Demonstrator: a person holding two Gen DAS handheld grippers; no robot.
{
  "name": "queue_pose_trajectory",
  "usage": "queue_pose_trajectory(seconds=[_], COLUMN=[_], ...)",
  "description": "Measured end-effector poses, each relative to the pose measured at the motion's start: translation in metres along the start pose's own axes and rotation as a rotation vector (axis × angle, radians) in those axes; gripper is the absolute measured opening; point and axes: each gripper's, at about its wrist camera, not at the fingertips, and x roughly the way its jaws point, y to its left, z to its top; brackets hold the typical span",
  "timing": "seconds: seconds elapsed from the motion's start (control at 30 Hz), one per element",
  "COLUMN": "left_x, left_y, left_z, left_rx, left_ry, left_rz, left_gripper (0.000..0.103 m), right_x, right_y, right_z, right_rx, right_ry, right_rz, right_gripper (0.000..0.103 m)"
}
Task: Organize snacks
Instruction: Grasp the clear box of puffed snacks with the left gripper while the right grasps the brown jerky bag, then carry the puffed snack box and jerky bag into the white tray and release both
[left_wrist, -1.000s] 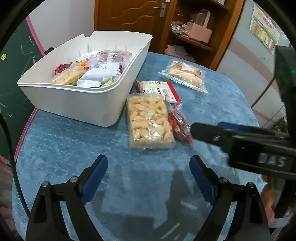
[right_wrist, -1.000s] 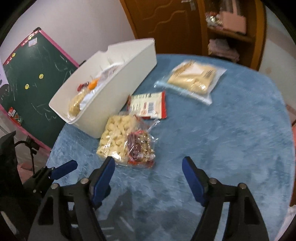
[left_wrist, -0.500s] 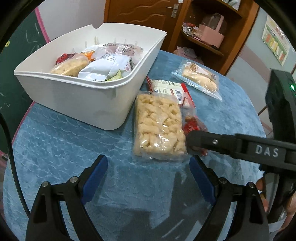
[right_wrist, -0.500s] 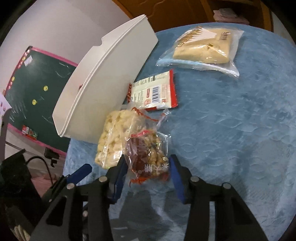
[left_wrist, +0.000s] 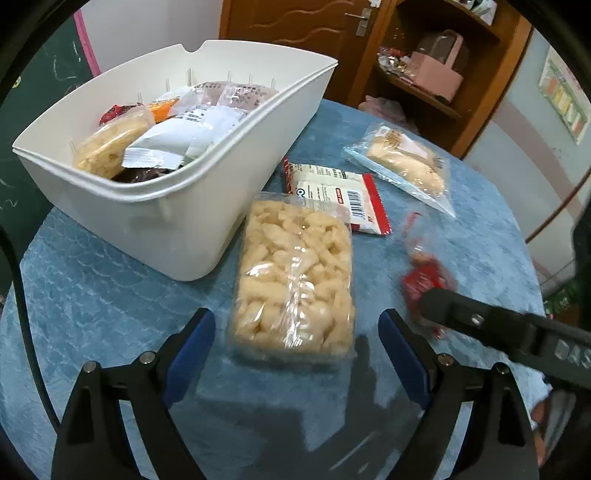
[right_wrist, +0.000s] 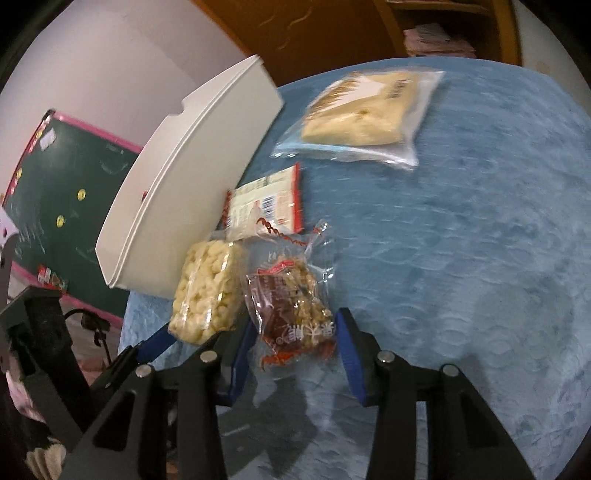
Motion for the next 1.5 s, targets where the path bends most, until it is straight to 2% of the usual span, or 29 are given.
queue_pose_trajectory(seconds=[0.17,0.23,0.3,0.33,0.67,0.8,1.03,1.33,1.5], left_x=[0.011,0.015,0.018,0.019,-0.002,-0.028,-0.092,-0.171,-0.205], left_y=[-0.01,-0.014,-0.019,-0.021,-0.018,-0.024,-0.021,-0.006,0.016], left_z=[0.008,0.009,0.01,0.01,0.005,-0.007,-0.017,0.0,0.017], left_rx=[-0.006,0.003,0.028,0.042,0.063,0.118,0.198,0.24,0.211], left_ry=[0.001,0.003,0.0,-0.001,0.034,0.012,-0.093,-0.228,-0.286], left_rz=[0.06,0.095,0.145,0.164,0.082,0.061,0.058,0.075,0.064], left_gripper=[0.088,0.081,0.068,0.065,0.061,0.061,0.061,0.061,0.061], right_x=[-0.005,-0.005,-0.006,-0.006,-0.021,-0.035,-0.066,-0.108,-0.124], right_y=[-0.008,-0.009,-0.01,-0.01,0.003,0.014,0.041,0.094,0.129], right_z=[-0.001,-0.001,-0.002,-0.002,-0.01,-0.019,-0.039,-0.049,-0.045], right_rx=[0.023,0.027,0.029,0.03,0.016,-0.002,-0.043,-0.133,-0.191], right_ry=[-0.014,-0.016,-0.021,-0.023,-0.05,-0.074,-0.119,-0.191,-0.232], right_rz=[-0.002,-0.001,0.001,0.004,0.007,0.001,0.002,0.006,0.016], right_gripper=[0.044,0.044,0.044,0.044,0.044,0.044,0.044,0.044,0.044])
